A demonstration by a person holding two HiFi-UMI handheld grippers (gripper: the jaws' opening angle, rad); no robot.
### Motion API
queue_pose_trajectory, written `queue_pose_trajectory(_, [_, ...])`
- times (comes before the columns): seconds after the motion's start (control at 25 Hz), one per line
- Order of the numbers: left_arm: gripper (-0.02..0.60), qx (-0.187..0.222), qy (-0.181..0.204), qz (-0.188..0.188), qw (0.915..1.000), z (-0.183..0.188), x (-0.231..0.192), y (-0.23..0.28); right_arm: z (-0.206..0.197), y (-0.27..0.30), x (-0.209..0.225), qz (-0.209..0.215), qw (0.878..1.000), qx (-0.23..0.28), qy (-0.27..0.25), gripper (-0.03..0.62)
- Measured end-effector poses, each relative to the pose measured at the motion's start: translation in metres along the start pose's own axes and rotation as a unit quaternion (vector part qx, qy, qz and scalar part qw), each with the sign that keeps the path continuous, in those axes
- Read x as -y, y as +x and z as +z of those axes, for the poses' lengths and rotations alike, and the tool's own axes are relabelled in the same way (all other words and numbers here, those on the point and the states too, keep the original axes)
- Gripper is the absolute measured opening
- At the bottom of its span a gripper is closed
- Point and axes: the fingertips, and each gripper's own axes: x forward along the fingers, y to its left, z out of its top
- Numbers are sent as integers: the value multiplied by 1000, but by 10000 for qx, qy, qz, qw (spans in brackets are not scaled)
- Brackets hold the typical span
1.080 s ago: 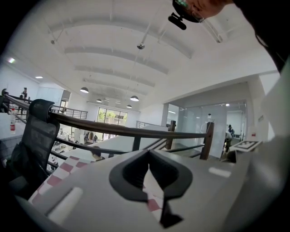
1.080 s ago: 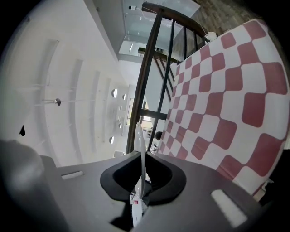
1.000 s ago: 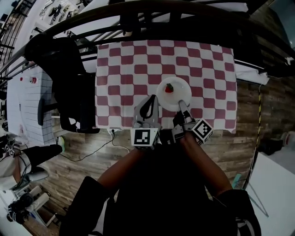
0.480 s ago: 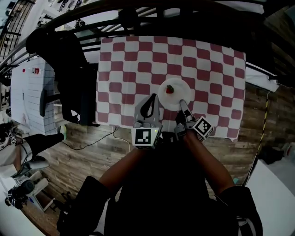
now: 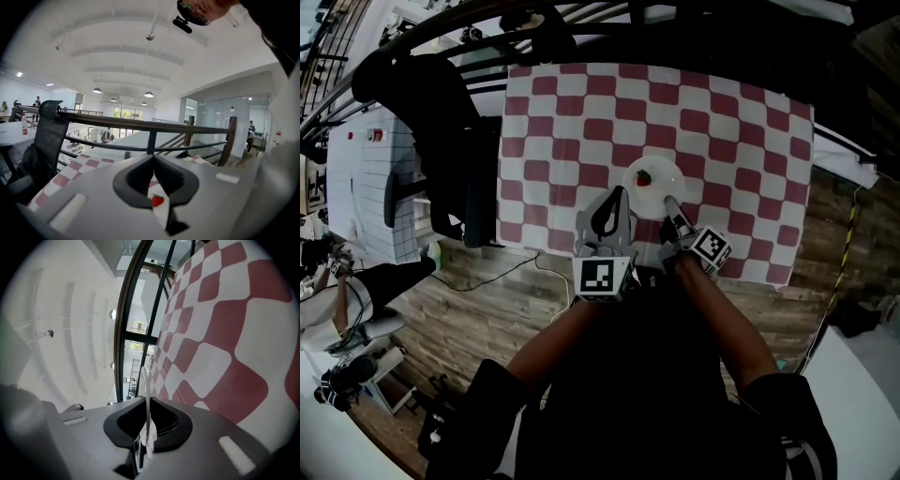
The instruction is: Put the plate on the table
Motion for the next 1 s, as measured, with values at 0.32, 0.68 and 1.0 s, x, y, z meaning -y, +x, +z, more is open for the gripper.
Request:
queue_pose_trajectory(0.32, [9,-228,-4,182,9996,-10,-11,-4,1,11,39,-108,9998,-137,14,18])
queue_pose_trajectory(0.68, [9,-190,-159,173,9995,-12,-11,-5,5,20,58,-337,9994,-85,56,21])
queue_pose_trajectory(1.0, [9,-196,-219,255,9992,-10,-19,-8,6,26,66,-513,9984,-224,-25,21])
